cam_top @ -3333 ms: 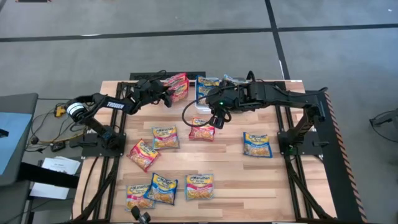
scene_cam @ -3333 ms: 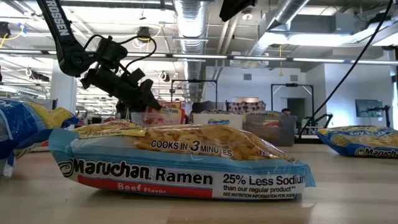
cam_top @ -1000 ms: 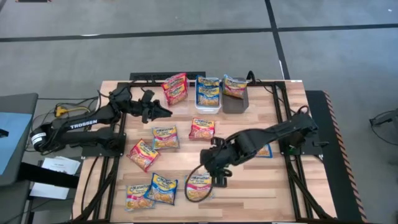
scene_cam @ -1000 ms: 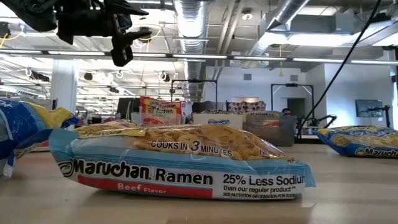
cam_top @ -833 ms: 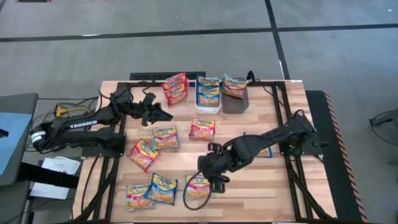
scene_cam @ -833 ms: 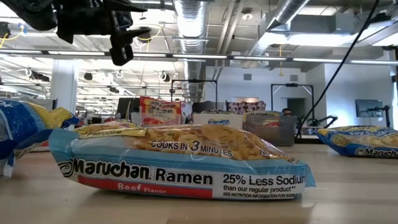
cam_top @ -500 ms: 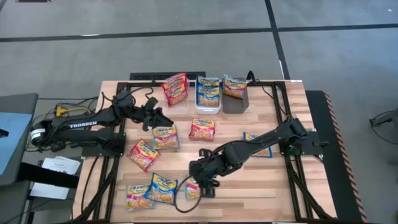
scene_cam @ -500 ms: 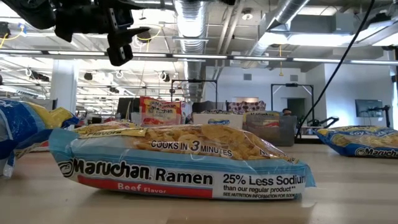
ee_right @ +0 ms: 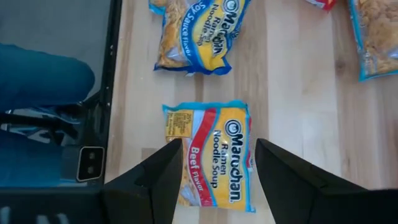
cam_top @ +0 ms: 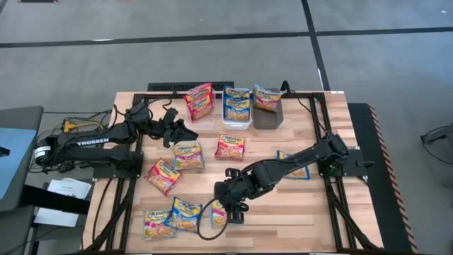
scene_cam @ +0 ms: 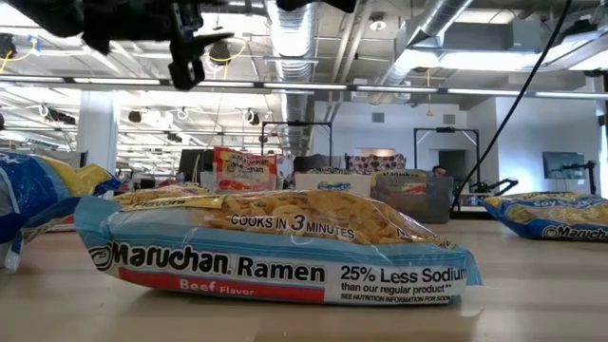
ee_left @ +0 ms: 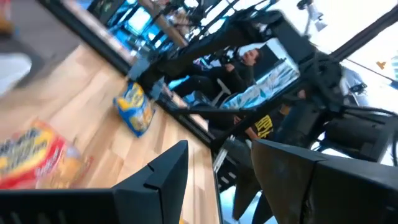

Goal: Sort Maruchan noodles
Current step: Put the light blue noodle pack into the black bin

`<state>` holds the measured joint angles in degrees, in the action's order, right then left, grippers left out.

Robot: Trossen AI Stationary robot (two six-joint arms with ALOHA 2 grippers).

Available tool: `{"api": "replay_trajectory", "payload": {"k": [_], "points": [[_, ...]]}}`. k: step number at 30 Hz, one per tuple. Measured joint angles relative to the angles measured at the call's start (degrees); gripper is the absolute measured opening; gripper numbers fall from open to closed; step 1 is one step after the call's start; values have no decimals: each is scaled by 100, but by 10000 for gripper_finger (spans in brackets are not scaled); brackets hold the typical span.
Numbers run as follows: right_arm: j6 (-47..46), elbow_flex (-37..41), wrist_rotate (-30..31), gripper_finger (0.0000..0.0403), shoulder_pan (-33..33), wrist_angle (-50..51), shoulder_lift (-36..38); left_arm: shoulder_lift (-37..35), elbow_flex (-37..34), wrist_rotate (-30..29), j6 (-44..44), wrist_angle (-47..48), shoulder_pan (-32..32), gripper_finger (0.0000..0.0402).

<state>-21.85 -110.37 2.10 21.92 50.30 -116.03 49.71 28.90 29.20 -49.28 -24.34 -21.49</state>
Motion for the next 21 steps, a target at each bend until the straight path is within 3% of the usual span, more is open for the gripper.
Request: {"api": "replay_trajectory", "payload": {"k": [7,16,21], "points": [[232,0,39,226,-82,0,0,0,1098,-159,1026,1630,-1,165],[284,0,68,226,-108,-2,2,0,2438,-1435,2944,5138,-3,165],[284,0,68,226,-108,-2,2,2,2566,-1794,3499,5988,-5,165]]}}
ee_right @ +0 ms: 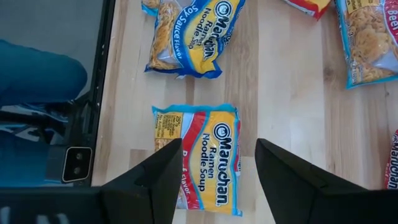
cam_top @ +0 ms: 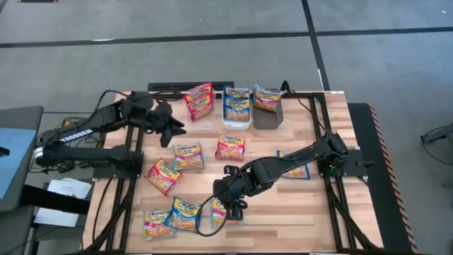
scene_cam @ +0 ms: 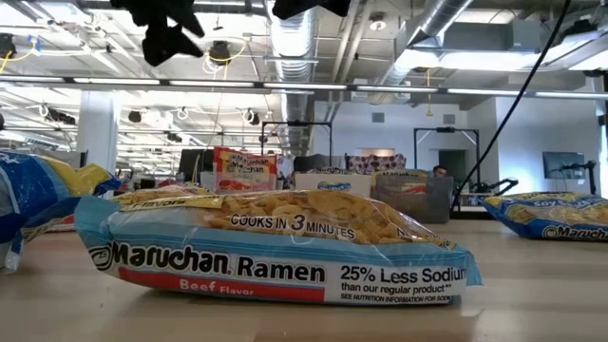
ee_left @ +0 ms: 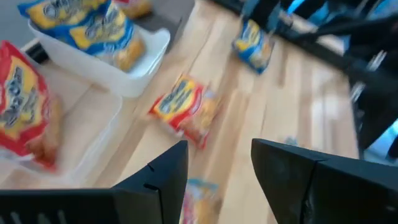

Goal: Sort Maruchan noodles
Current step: Put the light blue noodle pack into the black bin

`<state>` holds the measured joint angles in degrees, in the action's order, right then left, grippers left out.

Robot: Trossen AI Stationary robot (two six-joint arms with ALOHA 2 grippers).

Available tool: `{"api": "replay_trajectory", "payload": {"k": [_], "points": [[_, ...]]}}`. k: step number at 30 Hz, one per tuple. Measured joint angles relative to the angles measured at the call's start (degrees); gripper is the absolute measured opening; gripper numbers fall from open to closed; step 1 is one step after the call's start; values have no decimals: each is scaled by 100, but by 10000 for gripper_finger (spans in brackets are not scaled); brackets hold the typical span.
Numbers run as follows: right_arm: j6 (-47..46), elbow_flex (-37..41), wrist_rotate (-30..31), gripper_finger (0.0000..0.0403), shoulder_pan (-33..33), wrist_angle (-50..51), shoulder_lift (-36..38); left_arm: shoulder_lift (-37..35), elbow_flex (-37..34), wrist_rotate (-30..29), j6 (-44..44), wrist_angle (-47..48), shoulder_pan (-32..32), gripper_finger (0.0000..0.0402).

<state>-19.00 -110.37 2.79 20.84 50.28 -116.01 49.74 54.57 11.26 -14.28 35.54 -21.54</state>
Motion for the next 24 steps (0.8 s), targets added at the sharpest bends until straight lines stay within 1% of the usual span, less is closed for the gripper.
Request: {"api": "replay_trajectory", "payload": {"k": [5,8,12,15,19,24], "points": [[0,0,0,226,0,0,2,67,2,-3,593,319,2,165],[0,0,2,226,0,0,2,57,2,-269,815,316,2,165],[0,0,2,226,0,2,2,61,2,-532,822,510,0,165],[2,0,2,226,0,4,2,62,22,-570,906,686,0,165],[4,0,2,226,-18,4,2,65,329,-623,1080,1060,0,165],[4,0,17,226,-54,4,2,41,529,-583,918,1259,0,165]]}}
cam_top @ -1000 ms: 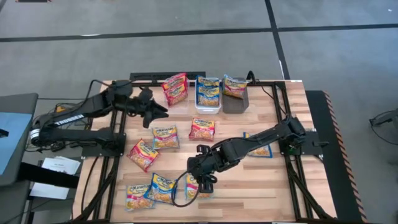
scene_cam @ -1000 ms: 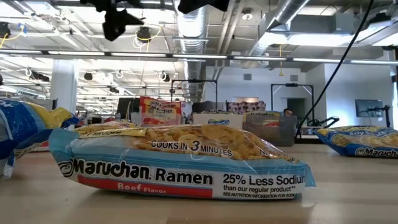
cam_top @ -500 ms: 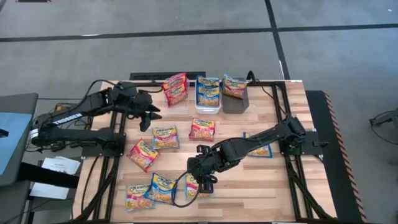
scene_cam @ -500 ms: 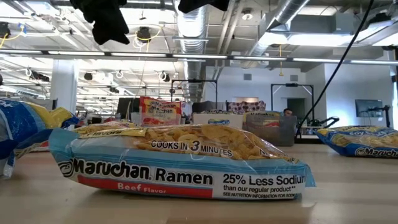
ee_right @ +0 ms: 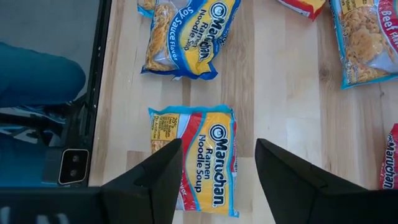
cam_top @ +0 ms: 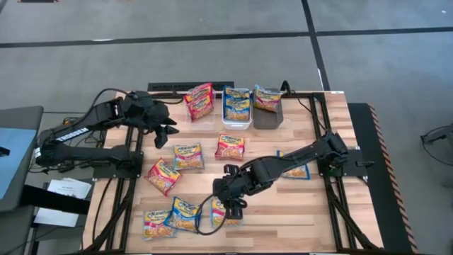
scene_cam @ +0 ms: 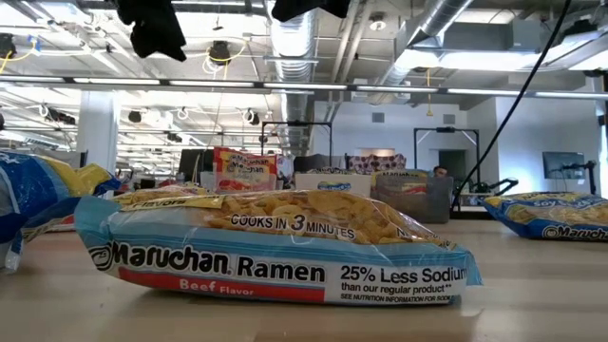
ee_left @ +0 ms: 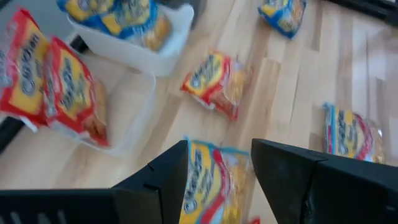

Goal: Sort Maruchan noodles
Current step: Put the light blue noodle pack into the black bin

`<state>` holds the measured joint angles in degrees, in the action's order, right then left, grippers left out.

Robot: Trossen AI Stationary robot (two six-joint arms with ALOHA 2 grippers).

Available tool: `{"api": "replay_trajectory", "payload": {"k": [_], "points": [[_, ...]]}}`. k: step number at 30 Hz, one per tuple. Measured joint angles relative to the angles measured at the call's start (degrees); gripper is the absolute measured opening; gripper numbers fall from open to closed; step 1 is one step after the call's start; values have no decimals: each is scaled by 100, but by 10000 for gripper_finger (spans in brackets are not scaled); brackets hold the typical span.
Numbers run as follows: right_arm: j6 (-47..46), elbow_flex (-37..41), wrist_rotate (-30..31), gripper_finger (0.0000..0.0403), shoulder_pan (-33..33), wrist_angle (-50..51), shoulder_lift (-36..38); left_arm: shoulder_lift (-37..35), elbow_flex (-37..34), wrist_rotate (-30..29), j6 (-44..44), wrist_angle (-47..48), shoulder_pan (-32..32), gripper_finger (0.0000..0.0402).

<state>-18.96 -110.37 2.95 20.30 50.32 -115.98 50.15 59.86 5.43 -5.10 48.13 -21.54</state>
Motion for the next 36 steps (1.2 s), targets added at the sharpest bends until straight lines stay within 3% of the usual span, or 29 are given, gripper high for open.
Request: {"api": "replay_trajectory", "payload": {"k": [7,17,21,28,36], "points": [[-2,0,15,226,-23,1,2,275,-2,-37,142,833,4,165],[-8,0,14,226,11,1,2,754,-174,14,114,1291,210,165],[-9,0,12,226,34,3,3,679,-738,22,108,1121,428,165],[-9,0,12,226,29,3,4,719,-1624,-19,218,-30,546,165],[-11,0,9,226,28,1,7,957,-1794,-83,333,-639,542,165]]}}
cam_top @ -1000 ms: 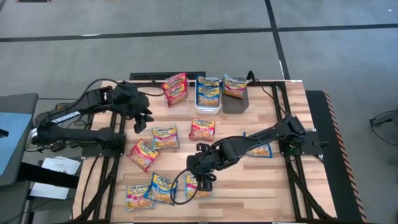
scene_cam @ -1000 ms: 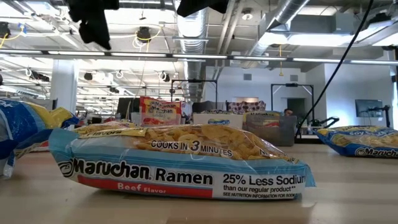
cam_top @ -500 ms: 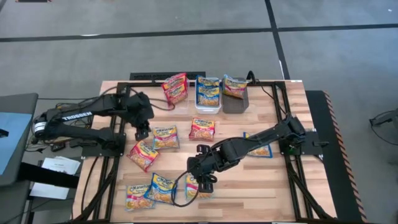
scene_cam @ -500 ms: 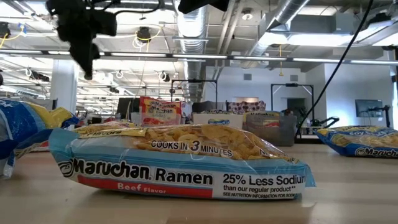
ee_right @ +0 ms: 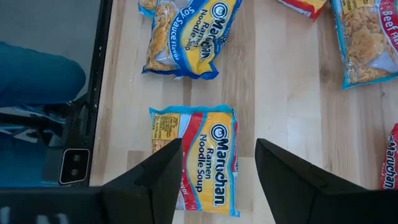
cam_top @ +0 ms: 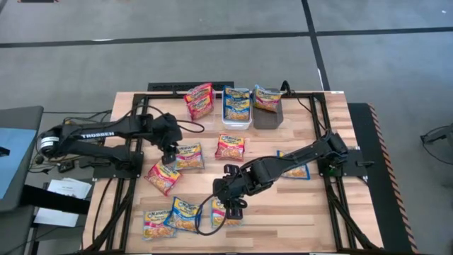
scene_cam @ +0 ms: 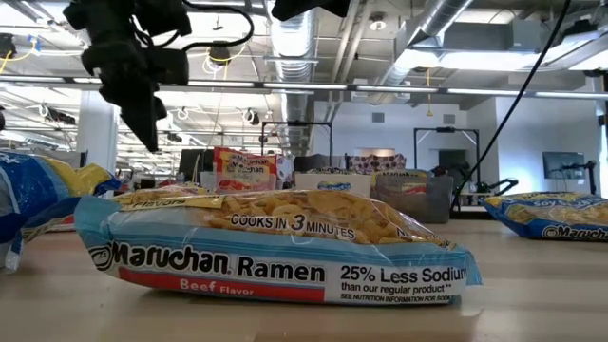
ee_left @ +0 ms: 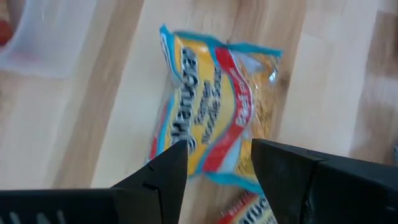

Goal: Sort Maruchan noodles
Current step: Put the light blue noodle pack into the black bin

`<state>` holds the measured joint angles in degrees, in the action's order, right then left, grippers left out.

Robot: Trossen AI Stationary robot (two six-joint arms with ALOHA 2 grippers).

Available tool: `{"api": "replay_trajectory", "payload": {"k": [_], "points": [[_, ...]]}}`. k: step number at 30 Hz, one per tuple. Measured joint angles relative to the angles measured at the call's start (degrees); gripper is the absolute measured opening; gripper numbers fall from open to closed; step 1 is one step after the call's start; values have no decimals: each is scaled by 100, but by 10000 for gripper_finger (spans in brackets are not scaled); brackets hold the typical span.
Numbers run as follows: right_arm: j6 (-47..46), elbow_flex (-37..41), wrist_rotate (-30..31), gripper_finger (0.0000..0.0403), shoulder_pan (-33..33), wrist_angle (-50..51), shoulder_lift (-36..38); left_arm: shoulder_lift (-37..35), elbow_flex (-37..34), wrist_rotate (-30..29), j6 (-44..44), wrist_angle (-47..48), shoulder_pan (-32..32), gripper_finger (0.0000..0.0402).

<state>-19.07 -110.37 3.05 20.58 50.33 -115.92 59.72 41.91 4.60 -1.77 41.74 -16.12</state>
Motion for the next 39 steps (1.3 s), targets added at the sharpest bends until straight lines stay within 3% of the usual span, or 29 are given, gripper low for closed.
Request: {"api": "replay_trajectory", "payload": {"k": [6,19,30,39], "points": [[-11,0,-2,226,3,1,0,458,-1,-397,-9,-357,-7,165],[11,-2,-9,226,17,26,0,1456,-2,-225,556,-835,-7,165],[7,-2,-9,226,17,22,0,2329,19,-183,406,-1000,-11,165],[9,-2,-9,226,17,24,0,2444,18,-184,206,-980,7,143]]}}
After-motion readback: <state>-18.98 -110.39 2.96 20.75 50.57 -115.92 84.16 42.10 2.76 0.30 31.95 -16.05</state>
